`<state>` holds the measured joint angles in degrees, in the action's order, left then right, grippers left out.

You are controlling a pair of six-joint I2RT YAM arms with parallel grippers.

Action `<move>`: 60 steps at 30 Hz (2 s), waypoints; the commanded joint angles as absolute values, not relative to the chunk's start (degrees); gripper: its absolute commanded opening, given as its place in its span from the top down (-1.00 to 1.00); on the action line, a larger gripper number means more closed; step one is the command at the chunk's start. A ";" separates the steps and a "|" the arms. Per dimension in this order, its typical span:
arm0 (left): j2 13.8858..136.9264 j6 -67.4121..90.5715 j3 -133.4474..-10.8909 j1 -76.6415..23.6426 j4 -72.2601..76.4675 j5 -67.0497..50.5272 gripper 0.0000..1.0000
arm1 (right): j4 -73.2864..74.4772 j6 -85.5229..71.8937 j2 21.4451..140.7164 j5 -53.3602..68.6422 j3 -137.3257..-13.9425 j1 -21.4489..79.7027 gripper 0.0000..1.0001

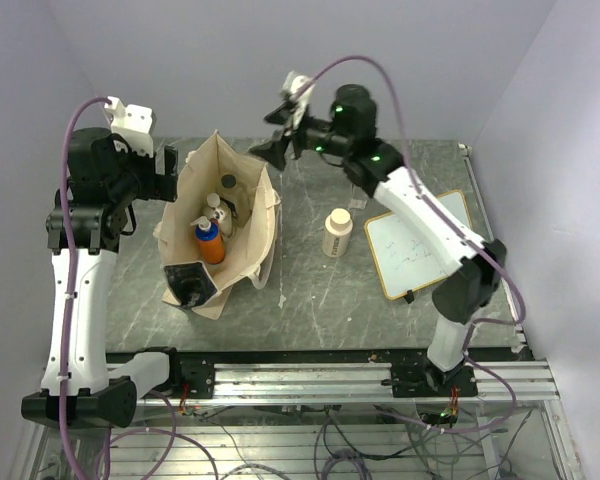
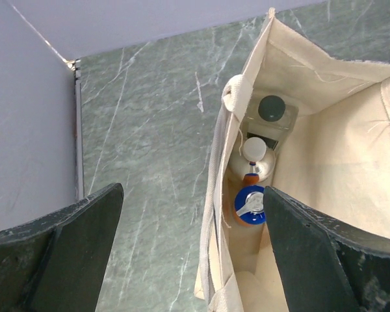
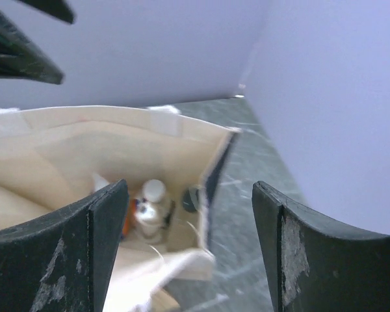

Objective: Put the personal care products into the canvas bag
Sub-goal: Pick up the care product from the center of the board.

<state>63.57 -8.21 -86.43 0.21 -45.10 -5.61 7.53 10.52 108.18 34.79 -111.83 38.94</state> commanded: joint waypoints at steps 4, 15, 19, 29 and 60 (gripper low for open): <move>65.63 -6.98 -88.42 0.73 -40.50 -9.21 -0.97 | 11.04 13.15 98.64 14.80 -102.60 29.81 -0.58; 67.42 -7.74 -88.98 0.74 -38.79 -11.35 -0.97 | 9.57 5.45 93.66 -2.32 -85.29 19.86 -0.71; 67.65 -8.22 -89.44 0.77 -39.25 -12.01 -0.98 | 11.60 3.43 97.50 -6.22 -86.19 18.41 -0.73; 68.29 -9.17 -90.15 0.71 -40.00 -11.80 -0.97 | 14.55 -0.59 106.02 -6.28 -89.76 15.71 -0.75; 76.23 -15.58 -99.56 -2.23 -39.20 -18.23 -0.97 | 13.30 7.13 106.37 9.25 -99.87 14.57 1.00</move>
